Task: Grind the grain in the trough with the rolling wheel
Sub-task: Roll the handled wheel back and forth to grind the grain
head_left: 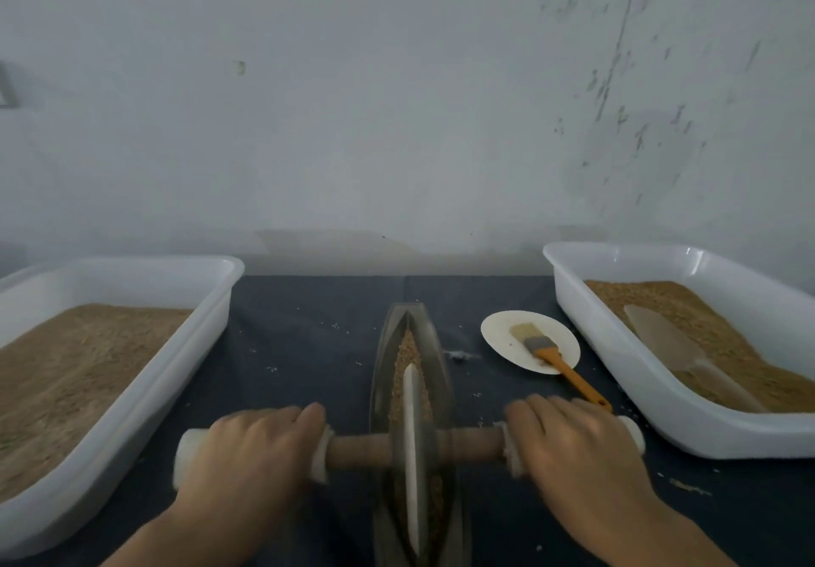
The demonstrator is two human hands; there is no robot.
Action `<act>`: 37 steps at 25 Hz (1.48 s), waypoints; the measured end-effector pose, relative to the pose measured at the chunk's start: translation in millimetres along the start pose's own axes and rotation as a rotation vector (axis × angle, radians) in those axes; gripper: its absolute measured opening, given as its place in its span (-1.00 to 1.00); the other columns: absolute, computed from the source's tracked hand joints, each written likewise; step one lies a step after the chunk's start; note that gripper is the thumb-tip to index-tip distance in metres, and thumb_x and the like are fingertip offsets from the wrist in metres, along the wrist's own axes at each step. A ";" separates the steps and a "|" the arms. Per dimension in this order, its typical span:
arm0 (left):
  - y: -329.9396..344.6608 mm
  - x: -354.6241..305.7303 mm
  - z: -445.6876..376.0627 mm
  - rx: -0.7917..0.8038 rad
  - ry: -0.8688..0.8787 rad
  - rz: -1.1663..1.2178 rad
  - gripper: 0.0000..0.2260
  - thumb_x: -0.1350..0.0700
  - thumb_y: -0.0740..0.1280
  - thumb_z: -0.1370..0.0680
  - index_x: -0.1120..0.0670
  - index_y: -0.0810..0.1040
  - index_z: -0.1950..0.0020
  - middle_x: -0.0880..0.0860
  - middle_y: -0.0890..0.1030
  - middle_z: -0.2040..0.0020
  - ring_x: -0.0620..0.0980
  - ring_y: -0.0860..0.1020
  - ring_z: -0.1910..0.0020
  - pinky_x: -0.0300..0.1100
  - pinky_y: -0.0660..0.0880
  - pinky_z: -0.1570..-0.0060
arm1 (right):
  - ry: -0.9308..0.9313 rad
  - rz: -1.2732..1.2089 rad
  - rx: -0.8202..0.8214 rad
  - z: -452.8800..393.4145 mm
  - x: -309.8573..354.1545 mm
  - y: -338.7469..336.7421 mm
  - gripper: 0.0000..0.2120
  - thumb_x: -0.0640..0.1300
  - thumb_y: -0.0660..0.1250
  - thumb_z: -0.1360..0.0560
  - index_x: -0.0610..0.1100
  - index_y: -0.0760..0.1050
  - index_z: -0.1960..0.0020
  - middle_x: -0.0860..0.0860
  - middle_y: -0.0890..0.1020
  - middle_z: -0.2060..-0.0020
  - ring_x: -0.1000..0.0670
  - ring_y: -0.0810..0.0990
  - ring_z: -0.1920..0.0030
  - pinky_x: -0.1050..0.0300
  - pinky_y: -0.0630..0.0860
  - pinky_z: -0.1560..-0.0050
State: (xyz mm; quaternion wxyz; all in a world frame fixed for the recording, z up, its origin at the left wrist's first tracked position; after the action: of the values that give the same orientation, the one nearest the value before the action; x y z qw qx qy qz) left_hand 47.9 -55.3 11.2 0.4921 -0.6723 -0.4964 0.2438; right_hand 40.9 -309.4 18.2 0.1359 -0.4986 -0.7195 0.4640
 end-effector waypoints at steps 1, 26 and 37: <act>-2.0 0.9 -1.5 0.012 -0.011 0.007 -0.51 -0.04 0.55 0.02 -0.15 0.28 0.33 -0.17 0.31 0.49 -0.19 0.34 0.59 -0.39 -0.15 0.42 | 0.000 -0.013 0.008 1.7 -0.5 1.3 -0.70 -0.22 0.49 -0.05 -0.06 0.43 0.32 0.03 0.46 0.48 0.04 0.40 0.52 0.17 0.28 0.50; 33.0 32.9 -98.8 0.084 -0.278 -0.151 -0.84 -0.01 0.27 -0.53 -0.06 0.28 0.12 -0.08 0.56 0.15 -0.06 0.44 0.29 -0.15 0.31 0.29 | 0.234 0.101 0.283 -89.6 -46.0 60.3 -0.82 -0.09 0.31 -0.51 -0.07 0.38 -0.07 0.00 0.60 0.11 0.00 0.57 0.19 0.13 0.48 0.22; 0.7 0.4 -21.7 0.092 -0.073 -0.028 -0.63 -0.04 0.59 -0.10 -0.07 0.43 0.31 -0.11 0.47 0.43 -0.09 0.49 0.51 -0.30 0.19 0.57 | 0.087 0.002 0.229 -21.3 -16.2 23.4 -0.60 -0.13 0.60 -0.02 -0.06 0.47 0.26 0.04 0.52 0.45 0.05 0.45 0.51 0.19 0.35 0.52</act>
State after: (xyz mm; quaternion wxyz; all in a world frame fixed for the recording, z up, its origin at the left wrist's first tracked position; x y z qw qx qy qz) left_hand 66.1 -64.1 19.3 0.5076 -0.6326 -0.5116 0.2836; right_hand 76.4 -310.1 15.1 0.2225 -0.5003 -0.6546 0.5212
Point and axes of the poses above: each hand's wrist, its own z-axis away from the middle knuckle, its own y-axis out of the palm, x = y × z, the point moved 6 cm from there along -z, towards the middle knuckle
